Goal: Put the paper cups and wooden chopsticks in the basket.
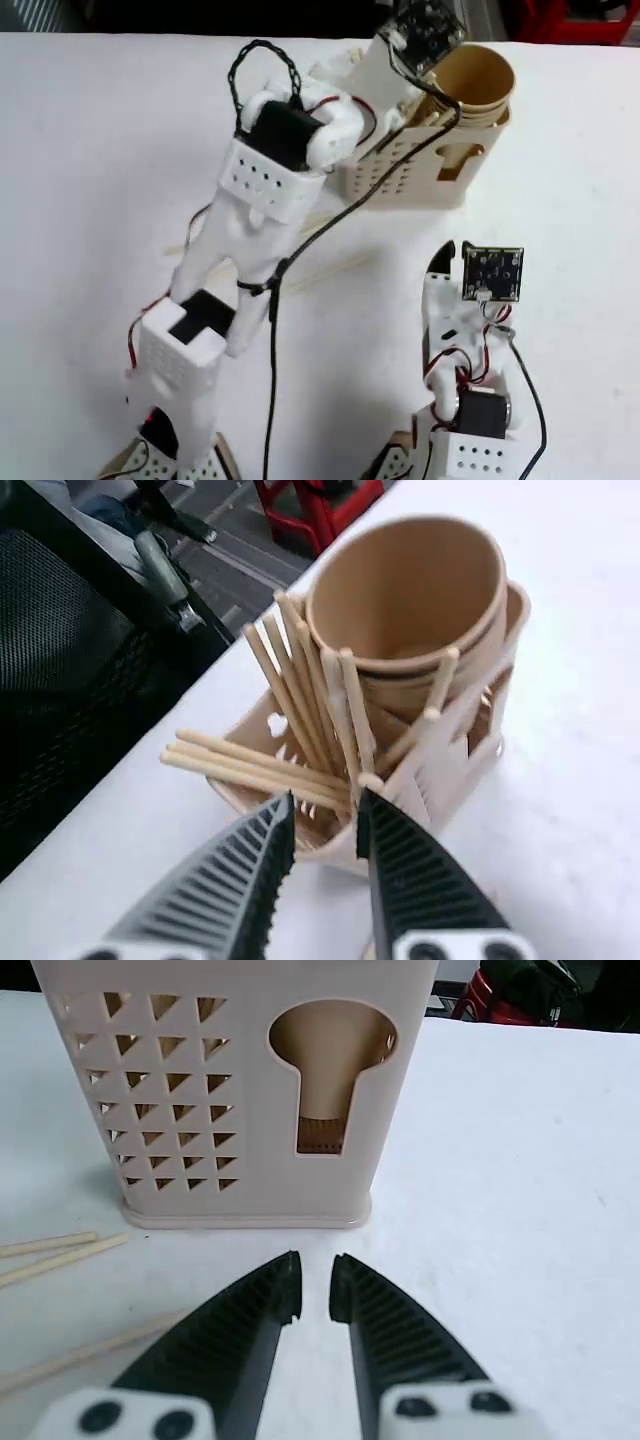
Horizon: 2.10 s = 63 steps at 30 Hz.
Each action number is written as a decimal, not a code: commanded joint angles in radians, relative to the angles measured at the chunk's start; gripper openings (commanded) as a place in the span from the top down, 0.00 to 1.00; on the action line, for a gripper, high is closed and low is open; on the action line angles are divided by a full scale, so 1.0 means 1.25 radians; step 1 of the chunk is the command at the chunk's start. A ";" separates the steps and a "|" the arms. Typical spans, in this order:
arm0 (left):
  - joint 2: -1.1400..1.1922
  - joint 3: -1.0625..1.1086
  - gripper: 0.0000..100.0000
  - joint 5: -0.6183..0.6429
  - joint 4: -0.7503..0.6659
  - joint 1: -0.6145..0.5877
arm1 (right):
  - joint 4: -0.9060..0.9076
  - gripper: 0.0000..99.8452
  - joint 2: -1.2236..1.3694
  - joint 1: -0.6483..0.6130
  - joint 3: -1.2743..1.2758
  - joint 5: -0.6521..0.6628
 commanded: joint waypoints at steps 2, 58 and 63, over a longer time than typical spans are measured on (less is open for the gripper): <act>-0.013 -0.063 0.86 -0.029 0.188 -0.010 | -0.018 0.93 -0.007 -0.003 -0.004 0.007; 0.239 0.444 0.74 -0.245 -0.097 -0.240 | -0.018 0.93 -0.007 -0.004 -0.002 0.007; 0.366 0.248 0.78 -0.245 0.026 -0.238 | -0.018 0.93 -0.007 -0.004 -0.002 0.009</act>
